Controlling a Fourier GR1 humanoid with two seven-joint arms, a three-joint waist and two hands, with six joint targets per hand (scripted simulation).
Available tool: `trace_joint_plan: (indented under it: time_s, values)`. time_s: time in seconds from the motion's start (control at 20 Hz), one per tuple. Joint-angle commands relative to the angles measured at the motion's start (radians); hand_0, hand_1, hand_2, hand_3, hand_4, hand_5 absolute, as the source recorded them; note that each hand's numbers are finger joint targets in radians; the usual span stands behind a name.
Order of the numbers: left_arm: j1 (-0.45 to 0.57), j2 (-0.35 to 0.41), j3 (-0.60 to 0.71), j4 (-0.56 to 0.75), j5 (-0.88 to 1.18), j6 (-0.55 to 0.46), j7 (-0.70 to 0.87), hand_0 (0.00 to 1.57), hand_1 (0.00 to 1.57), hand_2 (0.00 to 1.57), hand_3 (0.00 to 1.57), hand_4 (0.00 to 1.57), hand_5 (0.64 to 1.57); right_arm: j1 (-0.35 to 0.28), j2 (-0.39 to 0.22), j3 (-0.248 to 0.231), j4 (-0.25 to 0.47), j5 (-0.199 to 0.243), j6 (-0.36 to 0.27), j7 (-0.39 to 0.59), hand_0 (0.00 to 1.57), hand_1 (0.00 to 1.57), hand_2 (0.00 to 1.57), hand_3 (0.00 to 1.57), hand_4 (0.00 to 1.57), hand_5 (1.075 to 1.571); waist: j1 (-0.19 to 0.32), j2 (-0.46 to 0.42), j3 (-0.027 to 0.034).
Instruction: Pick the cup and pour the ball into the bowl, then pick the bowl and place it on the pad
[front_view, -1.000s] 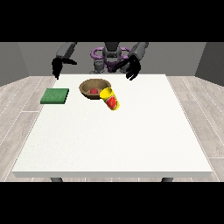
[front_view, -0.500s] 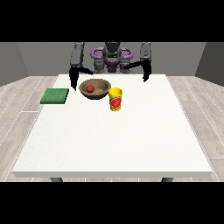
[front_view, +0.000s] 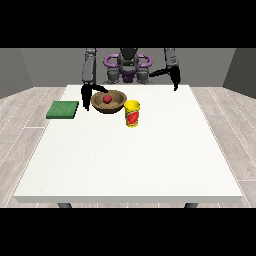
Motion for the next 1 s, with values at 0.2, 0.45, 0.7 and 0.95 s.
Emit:
trace_joint_plan:
  time_s: [0.2, 0.45, 0.7, 0.95]
  values:
    - [0.015, 0.002, -0.004, -0.101, -0.014, -0.013, 0.079, 0.0, 0.0, 0.0, 0.0, 0.0, 1.566, -0.097, -0.024, -0.012, 0.209, -0.014, 0.001, -0.103, 0.0, 0.0, 0.0, 0.0, 0.14, 1.564, 0.017, 0.005, 0.0005]
    - [-0.015, 0.049, 0.046, -0.074, 0.023, -0.054, 0.05, 0.0, 0.0, 0.0, 0.0, 0.0, 1.566, -0.064, 0.034, -0.057, 0.24, -0.064, -0.073, -0.007, 0.0, 0.0, 0.0, 0.0, 0.46, 1.547, 0.013, 0.035, 0.0003]
    - [-0.035, 0.018, 0.002, -0.102, 0.011, -0.062, 0.026, 0.0, 0.0, 0.0, 0.0, 0.52, 1.557, -0.014, -0.06, 0.043, 0.267, 0.158, -0.342, 0.007, 1.57, 1.57, 1.57, 1.51, 0.89, 1.526, 0.092, 0.093, -0.0054]
    - [-0.016, 0.027, -0.004, -0.094, 0.043, -0.121, 0.054, 0.0, 0.0, 0.0, 0.0, 0.76, 1.507, -0.016, -0.079, 0.089, 0.248, 0.255, -0.503, 0.126, 1.57, 1.57, 1.57, 1.4, 0.92, 1.565, 0.14, 0.026, -0.0048]
